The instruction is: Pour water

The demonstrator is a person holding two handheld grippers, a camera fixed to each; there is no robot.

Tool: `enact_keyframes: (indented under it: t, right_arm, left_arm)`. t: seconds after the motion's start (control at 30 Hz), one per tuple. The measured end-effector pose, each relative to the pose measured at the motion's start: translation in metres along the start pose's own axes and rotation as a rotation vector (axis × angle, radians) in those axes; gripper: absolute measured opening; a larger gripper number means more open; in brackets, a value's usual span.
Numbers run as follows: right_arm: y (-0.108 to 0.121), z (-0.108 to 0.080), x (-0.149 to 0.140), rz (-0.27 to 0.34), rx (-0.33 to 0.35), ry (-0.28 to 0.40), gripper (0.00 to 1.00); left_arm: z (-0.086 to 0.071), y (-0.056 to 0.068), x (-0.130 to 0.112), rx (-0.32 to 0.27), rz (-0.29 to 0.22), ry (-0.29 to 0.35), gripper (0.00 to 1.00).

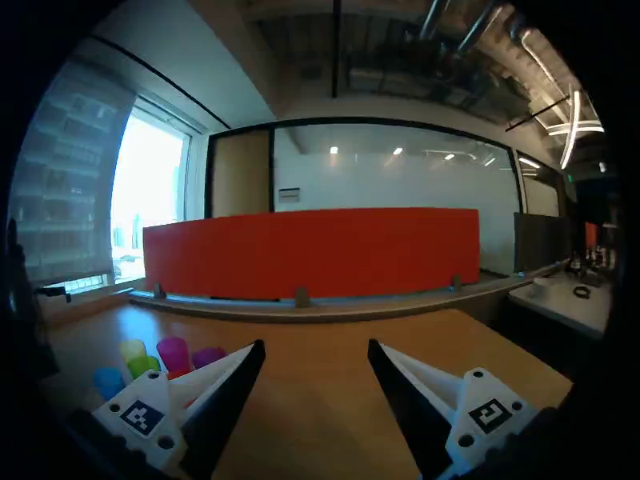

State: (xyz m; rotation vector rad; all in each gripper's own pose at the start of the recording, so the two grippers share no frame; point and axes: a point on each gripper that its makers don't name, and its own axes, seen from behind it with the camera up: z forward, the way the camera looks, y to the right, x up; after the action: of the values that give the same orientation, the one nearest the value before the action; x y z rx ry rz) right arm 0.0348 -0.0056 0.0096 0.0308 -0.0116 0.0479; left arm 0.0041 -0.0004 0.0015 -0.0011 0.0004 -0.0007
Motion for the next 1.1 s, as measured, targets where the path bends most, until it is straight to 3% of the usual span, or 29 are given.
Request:
enact_keyframes:
  t: [0.27, 0.57, 0.87, 1.1]
  right_arm:
    - [-0.009, 0.009, 0.047, 0.047, 0.058, -0.024, 0.99]
    - [-0.022, 0.010, 0.100, -0.021, 0.112, -0.007, 0.99]
    - [-0.029, 0.010, 0.115, -0.025, 0.145, -0.005, 0.99]
    - [-0.037, 0.009, 0.122, -0.052, 0.195, 0.003, 0.99]
  left_arm:
    - [0.013, -0.002, 0.044, -0.028, -0.020, 0.003, 0.98]
    - [0.020, -0.001, 0.092, -0.072, -0.038, 0.007, 0.98]
    - [0.025, 0.004, 0.099, -0.127, -0.056, -0.025, 0.98]
    - [0.023, 0.015, 0.109, -0.191, -0.038, -0.022, 0.98]
